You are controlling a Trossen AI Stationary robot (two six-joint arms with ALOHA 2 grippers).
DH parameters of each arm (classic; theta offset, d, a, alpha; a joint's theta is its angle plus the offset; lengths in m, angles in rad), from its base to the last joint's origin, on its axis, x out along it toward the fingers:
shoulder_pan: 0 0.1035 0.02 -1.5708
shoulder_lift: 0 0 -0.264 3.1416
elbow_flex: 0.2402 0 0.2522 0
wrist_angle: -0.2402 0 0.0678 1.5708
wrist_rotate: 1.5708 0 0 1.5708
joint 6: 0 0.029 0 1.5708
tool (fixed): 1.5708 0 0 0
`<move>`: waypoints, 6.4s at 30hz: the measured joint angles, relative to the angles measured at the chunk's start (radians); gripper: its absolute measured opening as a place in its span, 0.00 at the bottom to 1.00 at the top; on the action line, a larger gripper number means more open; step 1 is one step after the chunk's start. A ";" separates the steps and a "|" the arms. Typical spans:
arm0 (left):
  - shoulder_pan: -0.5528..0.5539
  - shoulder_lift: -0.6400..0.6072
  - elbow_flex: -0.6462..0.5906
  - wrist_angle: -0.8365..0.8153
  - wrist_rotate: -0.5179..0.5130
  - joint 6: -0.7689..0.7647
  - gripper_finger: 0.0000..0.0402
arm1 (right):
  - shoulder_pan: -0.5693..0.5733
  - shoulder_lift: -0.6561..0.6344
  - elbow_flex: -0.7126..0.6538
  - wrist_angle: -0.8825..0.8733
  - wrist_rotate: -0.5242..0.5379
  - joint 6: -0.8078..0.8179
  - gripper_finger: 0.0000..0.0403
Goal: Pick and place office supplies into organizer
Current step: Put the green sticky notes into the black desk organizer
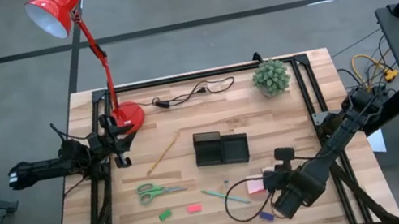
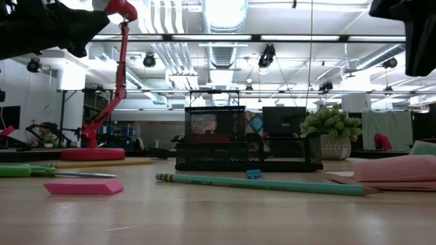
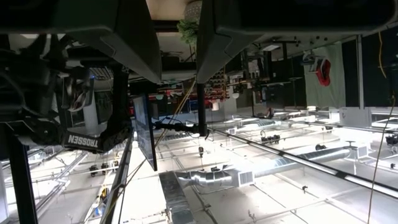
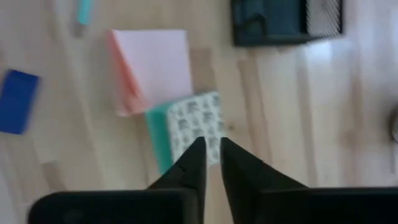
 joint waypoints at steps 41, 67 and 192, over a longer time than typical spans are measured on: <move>0.000 0.000 0.000 0.000 0.000 0.000 0.22 | 0.000 0.006 -0.283 0.366 -0.080 -0.034 0.51; 0.000 0.000 0.000 -0.001 0.001 -0.001 0.22 | 0.011 0.118 -0.182 0.245 -0.056 -0.026 0.51; 0.000 0.000 0.000 0.000 0.000 0.000 0.22 | -0.315 0.123 -0.074 0.340 0.419 -0.289 0.02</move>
